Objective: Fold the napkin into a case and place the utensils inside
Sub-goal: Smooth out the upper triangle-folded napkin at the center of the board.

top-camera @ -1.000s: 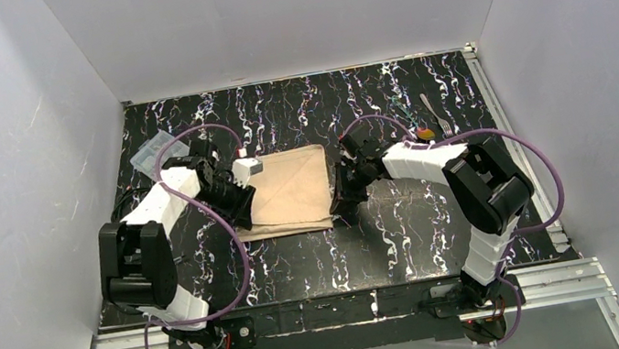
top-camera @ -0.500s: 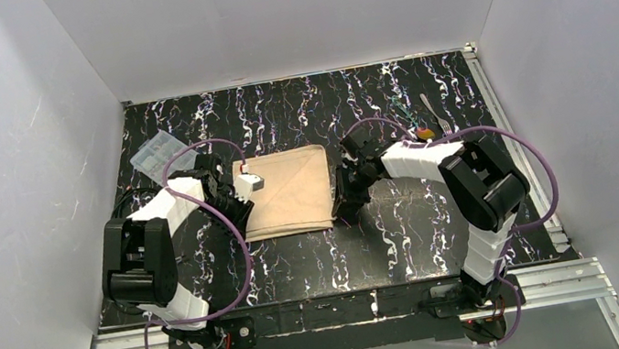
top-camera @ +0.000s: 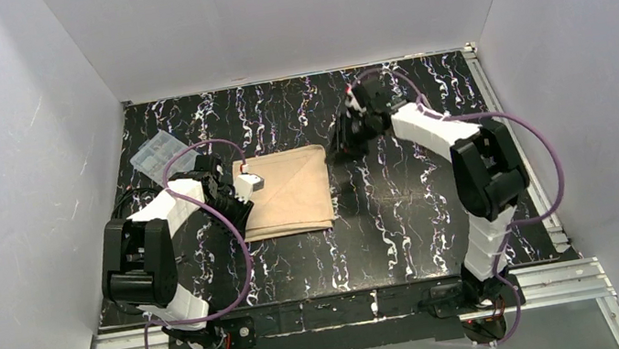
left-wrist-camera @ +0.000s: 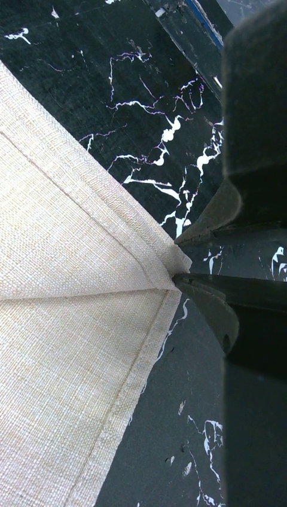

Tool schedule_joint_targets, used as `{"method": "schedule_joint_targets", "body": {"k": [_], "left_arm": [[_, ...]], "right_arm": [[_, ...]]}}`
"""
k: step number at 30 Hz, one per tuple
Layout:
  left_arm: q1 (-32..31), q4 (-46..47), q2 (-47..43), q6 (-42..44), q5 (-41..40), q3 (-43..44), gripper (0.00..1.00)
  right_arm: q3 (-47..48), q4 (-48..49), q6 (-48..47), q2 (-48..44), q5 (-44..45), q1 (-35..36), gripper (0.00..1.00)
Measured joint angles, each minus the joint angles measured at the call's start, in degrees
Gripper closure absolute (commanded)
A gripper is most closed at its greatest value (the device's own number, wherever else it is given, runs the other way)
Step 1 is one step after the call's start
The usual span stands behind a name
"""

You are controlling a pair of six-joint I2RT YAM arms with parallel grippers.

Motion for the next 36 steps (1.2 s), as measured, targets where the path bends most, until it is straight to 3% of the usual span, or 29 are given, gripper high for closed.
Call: {"method": "schedule_joint_targets", "body": {"k": [3, 6, 12, 20, 28, 36], "left_arm": [[-0.02, 0.07, -0.07, -0.02, -0.13, -0.02, 0.80], [-0.02, 0.17, -0.09, -0.02, -0.20, -0.07, 0.81], [-0.04, 0.79, -0.46, 0.24, -0.24, -0.52, 0.85], [-0.07, 1.29, -0.72, 1.22, -0.70, -0.81, 0.89], [0.17, -6.60, -2.12, 2.51, 1.90, 2.93, 0.66], [4.52, -16.17, -2.91, 3.02, 8.48, 18.45, 0.60]], "right_arm": [[10.19, 3.39, -0.74, 6.82, -4.81, -2.12, 0.80], [18.49, 4.70, -2.71, 15.89, -9.29, -3.48, 0.84], [23.74, 2.86, -5.60, 28.63, -13.73, -4.87, 0.93], [24.24, 6.56, -2.99, 31.82, -19.30, -5.51, 0.91], [24.26, 7.74, -2.34, 30.67, -18.88, -5.42, 0.79], [25.29, 8.50, -2.14, 26.73, -18.29, -4.83, 0.77]]}}
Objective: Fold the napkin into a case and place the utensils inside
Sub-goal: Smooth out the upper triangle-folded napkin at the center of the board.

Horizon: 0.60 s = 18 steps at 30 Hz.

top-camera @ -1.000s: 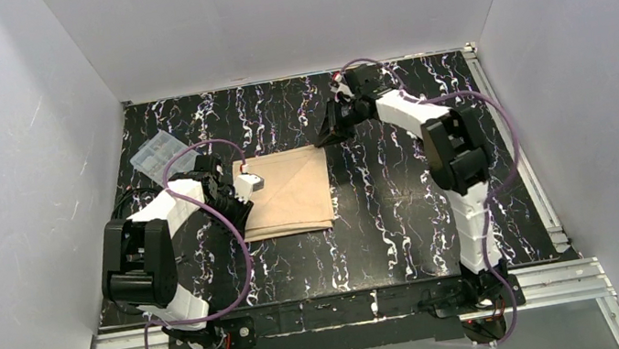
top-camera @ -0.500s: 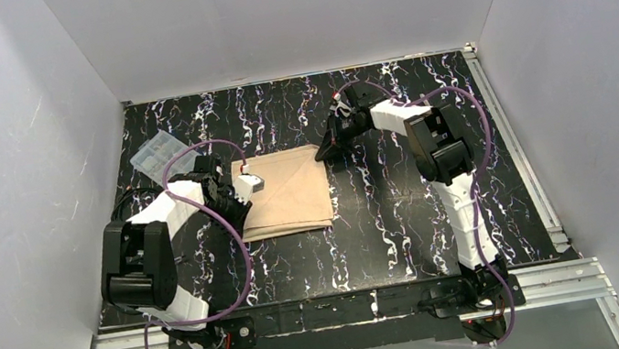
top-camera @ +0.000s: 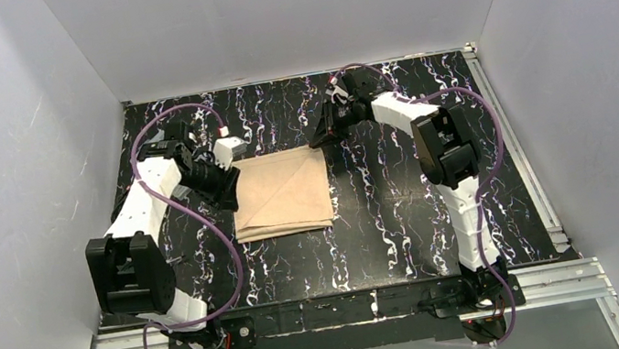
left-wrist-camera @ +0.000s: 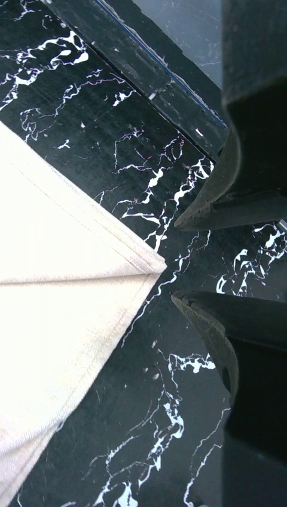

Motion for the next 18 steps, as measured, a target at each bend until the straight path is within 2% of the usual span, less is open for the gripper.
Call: {"method": "schedule_joint_targets", "body": {"k": [7, 10, 11, 14, 18], "left_arm": [[1.46, 2.12, 2.54, -6.34, -0.15, 0.83, 0.68], [1.46, 4.24, 6.08, -9.70, 0.33, 0.66, 0.69], [1.46, 4.90, 6.84, -10.47, 0.79, 0.35, 0.69], [1.49, 6.62, 7.13, -11.74, 2.64, -1.99, 0.70], [1.53, 9.16, 6.80, -13.44, 2.10, -5.51, 0.70]], "right_arm": [[1.60, -0.09, 0.22, 0.68, 1.09, 2.34, 0.77], [5.27, -0.44, 0.74, 2.49, 1.53, 4.02, 0.65], [7.93, -1.25, 0.74, 3.76, 1.95, 4.79, 0.60], [18.64, -3.39, 0.35, 8.94, 3.04, 7.28, 0.54], [31.08, -4.44, 0.35, 15.15, 3.50, 10.12, 0.55]]}}
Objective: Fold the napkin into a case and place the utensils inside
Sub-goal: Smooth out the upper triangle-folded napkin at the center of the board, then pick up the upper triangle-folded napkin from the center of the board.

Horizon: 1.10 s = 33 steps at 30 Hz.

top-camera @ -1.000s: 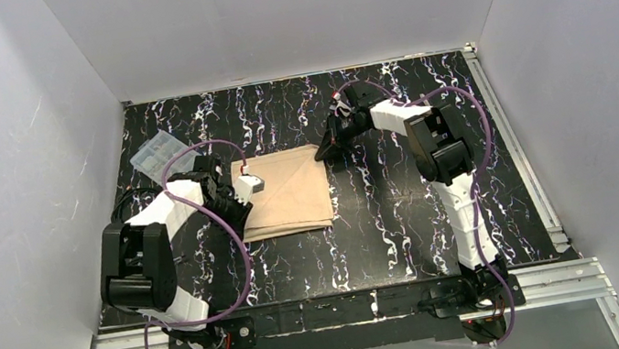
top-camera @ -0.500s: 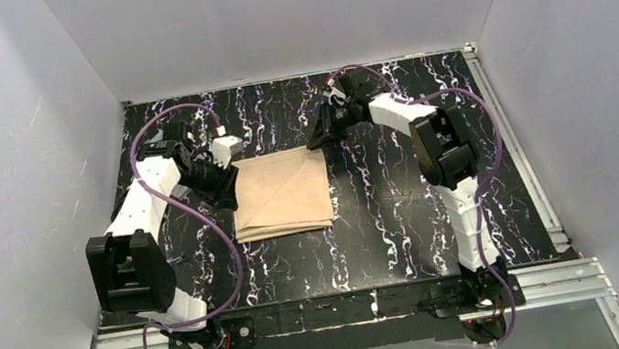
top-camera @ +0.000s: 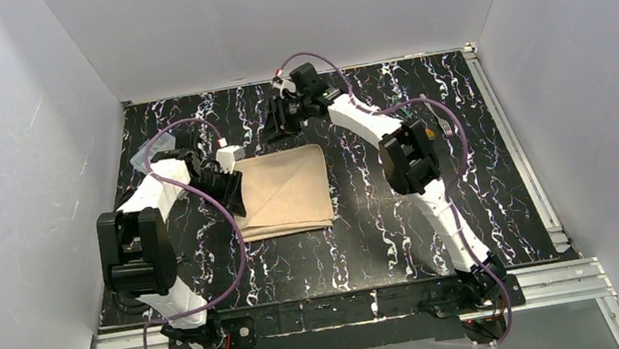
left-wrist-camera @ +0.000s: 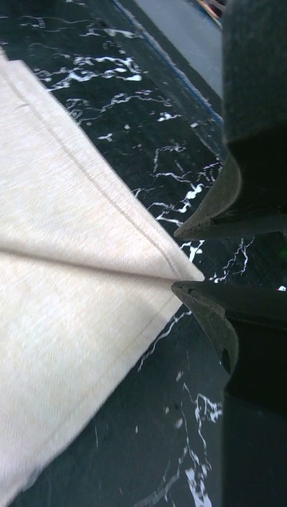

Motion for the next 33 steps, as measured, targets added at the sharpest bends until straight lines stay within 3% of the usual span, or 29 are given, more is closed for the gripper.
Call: {"method": "schedule_joint_targets", "body": {"k": [4, 10, 17, 20, 26, 33], "left_arm": [[2.23, 2.91, 0.42, -4.59, -1.62, 0.85, 0.67], [4.72, 7.02, 7.52, -12.37, -2.43, 8.59, 0.63], [4.66, 8.41, 11.58, -14.71, -1.16, 9.66, 0.59], [4.66, 7.80, 9.53, -11.34, 0.96, 8.94, 0.59], [4.15, 5.97, -1.53, 2.75, 4.81, 5.33, 0.58], [-2.97, 3.43, -13.60, 25.20, 4.44, -9.25, 0.57]], "right_arm": [[-1.92, 1.20, 0.20, 0.07, 1.22, 1.75, 0.56], [-24.50, 5.18, 0.00, -8.59, 5.27, 2.62, 0.62], [-44.39, 6.16, -3.50, -26.16, 10.12, 2.62, 0.36], [-48.94, 6.03, -5.40, -34.53, 12.50, 2.62, 0.31], [-51.91, 6.91, -9.86, -45.05, 15.47, 2.67, 0.33], [-65.66, 5.18, -28.24, -54.36, 25.46, 5.70, 0.27]]}}
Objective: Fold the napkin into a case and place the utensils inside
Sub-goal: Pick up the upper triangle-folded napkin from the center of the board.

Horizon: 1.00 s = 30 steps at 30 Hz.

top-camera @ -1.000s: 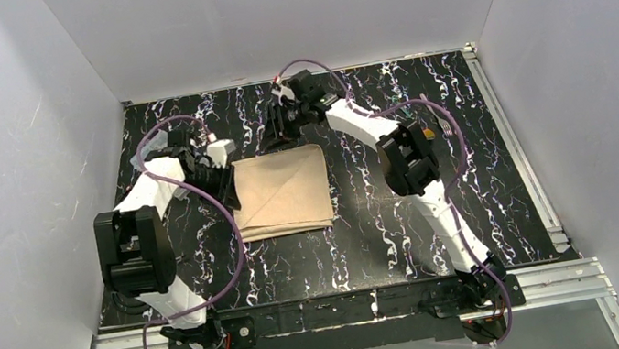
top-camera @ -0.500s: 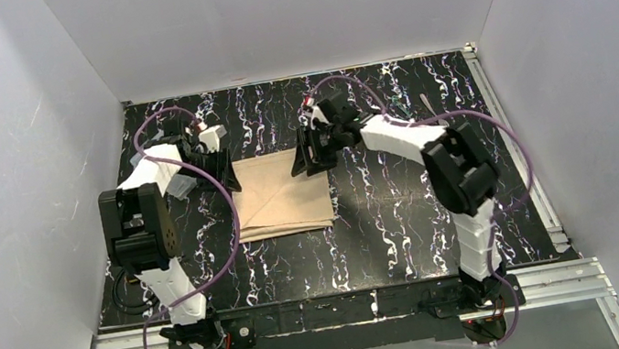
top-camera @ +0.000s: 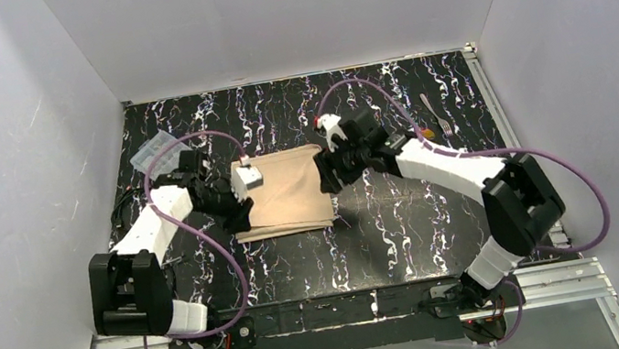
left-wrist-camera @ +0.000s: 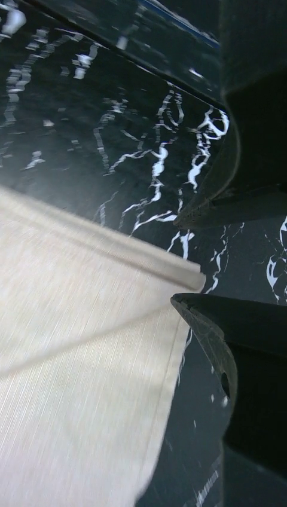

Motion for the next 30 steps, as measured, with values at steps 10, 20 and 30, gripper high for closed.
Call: {"method": "schedule_joint_targets", "body": {"k": [10, 20, 30], "left_arm": [[-6.56, 2.82, -7.63, 21.27, -5.40, -11.15, 0.38], [-8.79, 9.64, -10.40, 30.60, -8.96, -17.40, 0.40], [-8.79, 13.31, -9.90, 35.50, -10.99, -20.31, 0.52]], "right_arm": [[-10.40, 10.14, -18.12, -9.81, 3.87, 1.22, 0.07], [-20.09, 20.92, -27.65, -15.21, 2.86, 2.89, 0.08], [-23.50, 23.02, -35.36, -13.68, 2.16, 12.15, 0.12]]}}
